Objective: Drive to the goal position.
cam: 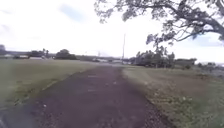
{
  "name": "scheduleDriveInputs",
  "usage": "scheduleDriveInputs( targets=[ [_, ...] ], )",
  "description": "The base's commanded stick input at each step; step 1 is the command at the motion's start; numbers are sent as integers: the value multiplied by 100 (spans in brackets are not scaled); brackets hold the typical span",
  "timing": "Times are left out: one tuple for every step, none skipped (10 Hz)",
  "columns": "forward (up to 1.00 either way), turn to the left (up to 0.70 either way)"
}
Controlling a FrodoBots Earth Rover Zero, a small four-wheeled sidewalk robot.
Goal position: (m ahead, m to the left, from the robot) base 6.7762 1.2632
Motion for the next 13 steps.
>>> scheduleDriveInputs(
  targets=[
    [50,0],
    [50,0],
    [50,0],
    [50,0],
    [50,0],
    [50,0],
    [50,0],
    [50,0],
    [50,0],
    [50,0],
    [50,0],
    [50,0],
    [50,0]
  ],
)
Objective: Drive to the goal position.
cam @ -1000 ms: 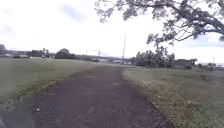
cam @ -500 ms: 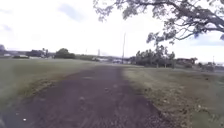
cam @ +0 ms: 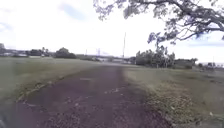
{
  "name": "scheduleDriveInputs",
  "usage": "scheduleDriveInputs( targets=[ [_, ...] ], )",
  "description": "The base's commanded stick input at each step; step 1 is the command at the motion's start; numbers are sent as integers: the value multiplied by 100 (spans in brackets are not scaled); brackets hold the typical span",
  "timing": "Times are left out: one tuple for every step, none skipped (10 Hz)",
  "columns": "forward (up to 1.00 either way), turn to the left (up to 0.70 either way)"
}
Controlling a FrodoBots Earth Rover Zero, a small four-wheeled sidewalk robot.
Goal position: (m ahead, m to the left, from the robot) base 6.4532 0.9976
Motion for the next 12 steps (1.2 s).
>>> scheduleDriveInputs(
  targets=[
    [50,0],
    [50,0],
    [50,0],
    [50,0],
    [50,0],
    [50,0],
    [50,0],
    [50,0],
    [50,0],
    [50,0],
    [50,0],
    [50,0]
  ],
)
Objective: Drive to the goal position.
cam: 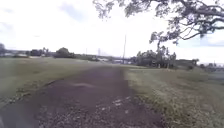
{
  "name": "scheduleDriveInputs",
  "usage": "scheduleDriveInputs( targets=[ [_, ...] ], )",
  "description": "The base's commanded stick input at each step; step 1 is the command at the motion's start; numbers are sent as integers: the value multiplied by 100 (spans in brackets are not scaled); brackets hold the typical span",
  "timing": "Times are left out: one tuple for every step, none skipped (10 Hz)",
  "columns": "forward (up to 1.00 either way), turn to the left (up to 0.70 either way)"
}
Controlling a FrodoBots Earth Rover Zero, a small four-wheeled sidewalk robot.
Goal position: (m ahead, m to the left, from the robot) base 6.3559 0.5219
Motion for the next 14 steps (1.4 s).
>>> scheduleDriveInputs(
  targets=[
    [50,0],
    [50,0],
    [50,0],
    [50,0],
    [50,0],
    [50,0],
    [50,0],
    [50,0],
    [50,0],
    [50,0],
    [50,0],
    [50,0],
    [50,0],
    [50,0]
  ],
)
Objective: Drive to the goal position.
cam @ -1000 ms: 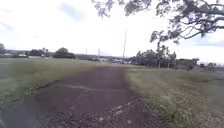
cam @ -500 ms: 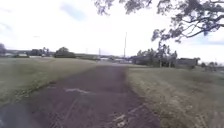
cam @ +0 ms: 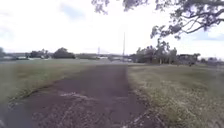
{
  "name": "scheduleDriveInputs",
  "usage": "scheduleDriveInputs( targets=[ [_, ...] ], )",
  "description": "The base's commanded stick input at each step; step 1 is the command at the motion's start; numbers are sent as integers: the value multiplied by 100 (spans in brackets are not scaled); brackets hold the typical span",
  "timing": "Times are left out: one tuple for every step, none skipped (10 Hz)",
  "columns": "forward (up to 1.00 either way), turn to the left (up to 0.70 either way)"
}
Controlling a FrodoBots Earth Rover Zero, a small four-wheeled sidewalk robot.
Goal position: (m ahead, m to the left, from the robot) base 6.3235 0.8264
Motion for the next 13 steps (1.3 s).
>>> scheduleDriveInputs(
  targets=[
    [50,0],
    [50,0],
    [50,0],
    [50,0],
    [50,0],
    [50,-31],
    [50,-38],
    [50,-25],
    [50,-17],
    [50,-8],
    [50,0],
    [50,0],
    [50,0]
  ],
)
